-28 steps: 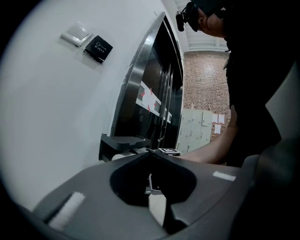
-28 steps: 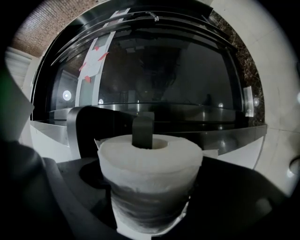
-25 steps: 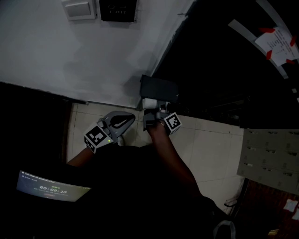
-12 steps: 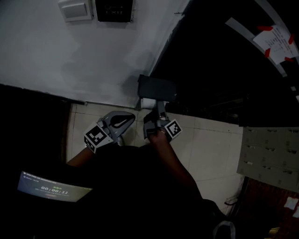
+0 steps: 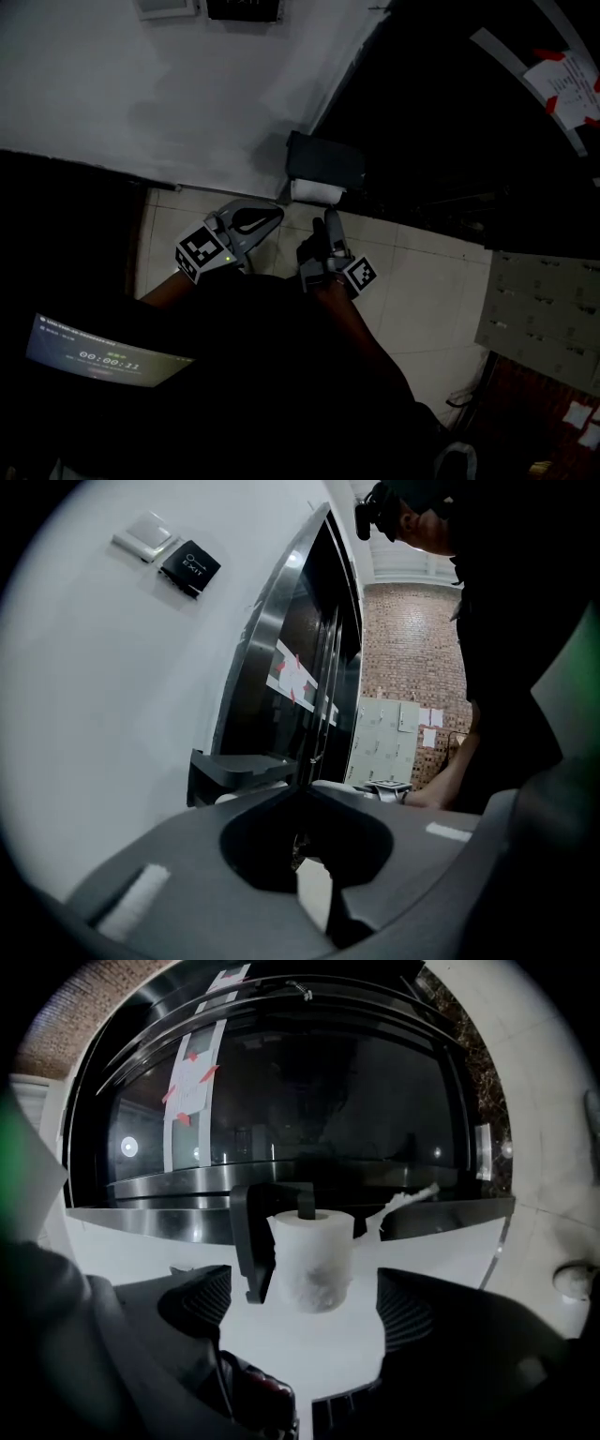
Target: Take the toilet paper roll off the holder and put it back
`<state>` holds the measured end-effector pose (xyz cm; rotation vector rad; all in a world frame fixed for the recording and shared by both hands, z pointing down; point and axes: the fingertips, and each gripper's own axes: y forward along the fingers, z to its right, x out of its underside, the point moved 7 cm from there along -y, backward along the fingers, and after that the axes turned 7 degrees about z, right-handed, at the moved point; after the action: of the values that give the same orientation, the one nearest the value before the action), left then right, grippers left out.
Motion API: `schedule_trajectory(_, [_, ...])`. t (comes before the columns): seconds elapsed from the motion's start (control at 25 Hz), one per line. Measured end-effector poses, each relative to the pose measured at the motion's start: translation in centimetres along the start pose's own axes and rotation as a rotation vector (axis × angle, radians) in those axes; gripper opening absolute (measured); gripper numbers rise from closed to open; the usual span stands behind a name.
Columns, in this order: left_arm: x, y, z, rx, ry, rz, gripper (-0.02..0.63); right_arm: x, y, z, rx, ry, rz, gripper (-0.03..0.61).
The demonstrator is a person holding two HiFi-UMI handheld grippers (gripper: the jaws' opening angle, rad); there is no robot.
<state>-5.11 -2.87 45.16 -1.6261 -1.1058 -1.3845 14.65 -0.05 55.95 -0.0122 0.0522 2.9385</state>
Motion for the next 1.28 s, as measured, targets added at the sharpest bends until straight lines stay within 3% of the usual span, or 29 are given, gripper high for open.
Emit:
schedule_trajectory(0.08, [0.0, 0.0, 0.0, 0.002, 0.000, 0.000, 0.003, -0.3, -0.4, -0.5, -0.003, -0.033, 0.004, 0.479])
schedule_trajectory(0.16, [-0.1, 0.1, 0.2, 0.004, -0.002, 0.002, 0.003, -1.1, -0.6, -1.1, -0.008, -0.158, -0.002, 0.479])
schedule_trajectory(0.4, [-0.1, 0.4, 0.3, 0.004, 0.008, 0.007, 0.003, -2.8, -0.6, -6.0, -0.047, -0.784, -0.046, 0.479])
schedule_trajectory(0.56, [-0.3, 0.4, 0.1, 0.002, 0.013, 0.005, 0.003, -1.3, -0.3, -8.8, -0.214, -1.235, -0.168, 0.477])
schedule_trajectory(0.64, [-0.2, 0.7, -0.5, 0.004, 0.020, 0.002, 0.003, -0.1, 0.3, -10.0, -0.280, -1.381, -0.228, 0.472])
schedule_trajectory(0.68, [-0.2, 0.9, -0.8, 0.005, 0.020, 0.002, 0.003, 0.3, 0.6, -10.6, -0.306, -1.421, -0.249, 0.452])
schedule_trajectory(0.88, [-0.3, 1.1, -1.0, 0.004, 0.018, 0.003, 0.003, 1.8, 0.3, -11.8, -0.417, -1.504, -0.317, 0.170])
schedule_trajectory(1.08, [-0.4, 1.1, -1.0, 0.000, 0.020, 0.007, 0.003, 2.3, 0.3, -12.5, -0.468, -1.492, -0.343, 0.002])
schedule_trajectory(1.28, [-0.6, 1.0, -1.0, 0.000, 0.018, 0.009, 0.003, 2.4, 0.6, -12.7, -0.502, -1.454, -0.370, 0.000])
